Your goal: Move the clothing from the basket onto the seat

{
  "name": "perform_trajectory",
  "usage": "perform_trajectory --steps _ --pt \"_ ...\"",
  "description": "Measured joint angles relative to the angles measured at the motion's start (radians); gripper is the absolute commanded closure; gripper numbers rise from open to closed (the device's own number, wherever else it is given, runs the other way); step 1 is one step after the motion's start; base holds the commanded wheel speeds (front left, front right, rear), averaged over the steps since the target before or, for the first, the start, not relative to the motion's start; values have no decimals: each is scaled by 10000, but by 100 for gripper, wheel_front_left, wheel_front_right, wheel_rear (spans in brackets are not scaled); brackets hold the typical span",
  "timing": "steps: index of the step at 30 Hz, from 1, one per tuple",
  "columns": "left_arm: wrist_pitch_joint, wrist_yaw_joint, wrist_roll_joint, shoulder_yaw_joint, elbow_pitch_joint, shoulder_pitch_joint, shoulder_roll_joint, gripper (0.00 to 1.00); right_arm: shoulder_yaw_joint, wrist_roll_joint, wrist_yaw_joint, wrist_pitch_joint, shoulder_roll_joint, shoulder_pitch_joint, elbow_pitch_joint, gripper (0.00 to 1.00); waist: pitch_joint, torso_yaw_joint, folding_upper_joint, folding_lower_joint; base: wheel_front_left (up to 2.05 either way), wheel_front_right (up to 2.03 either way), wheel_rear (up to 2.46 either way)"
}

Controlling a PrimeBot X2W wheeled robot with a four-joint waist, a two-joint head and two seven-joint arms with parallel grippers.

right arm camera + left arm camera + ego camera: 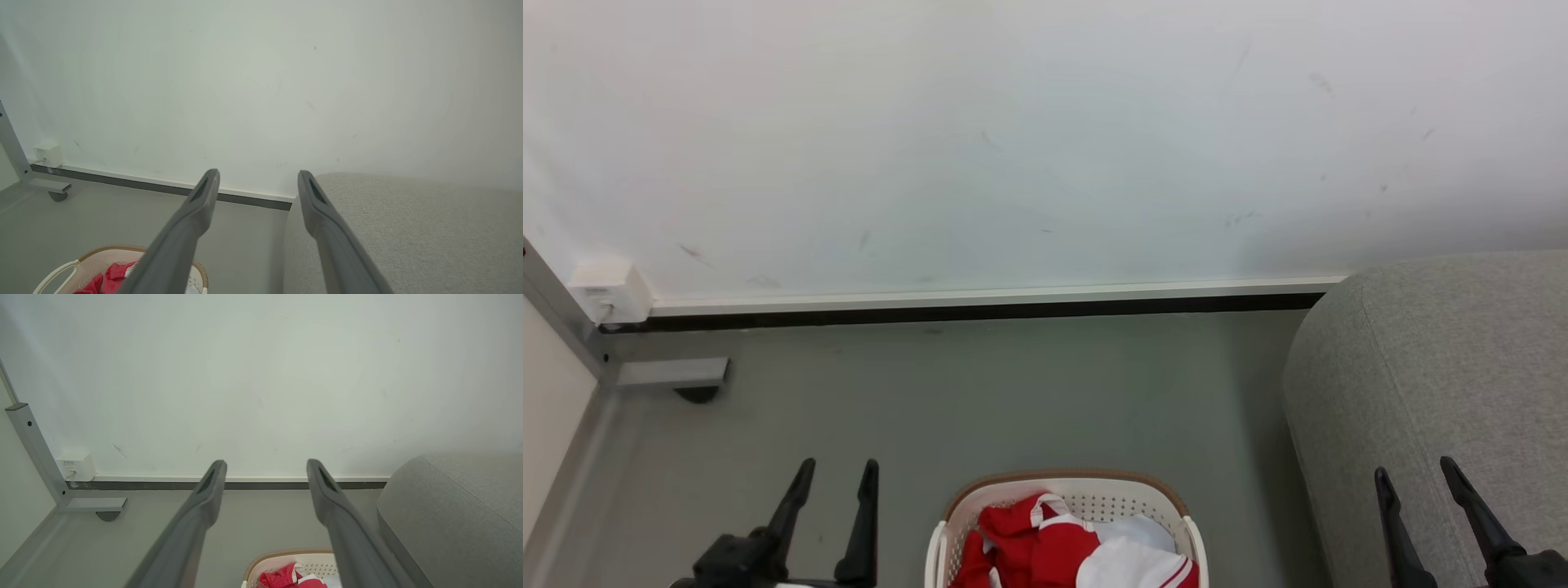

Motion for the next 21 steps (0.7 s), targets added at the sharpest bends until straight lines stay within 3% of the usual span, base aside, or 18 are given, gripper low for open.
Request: perform_trajectory --steps 13,21 --pt "-240 -6 895 -73 -6 40 2 0 15 -842 0 -236 -6 29 -54 0 6 -50 0 0 0 0 0" --pt "-245 -35 911 -61 -40 42 50 0 23 -813 -2 -238 -6 13 -105 0 147 -121 0 0 0 0 0"
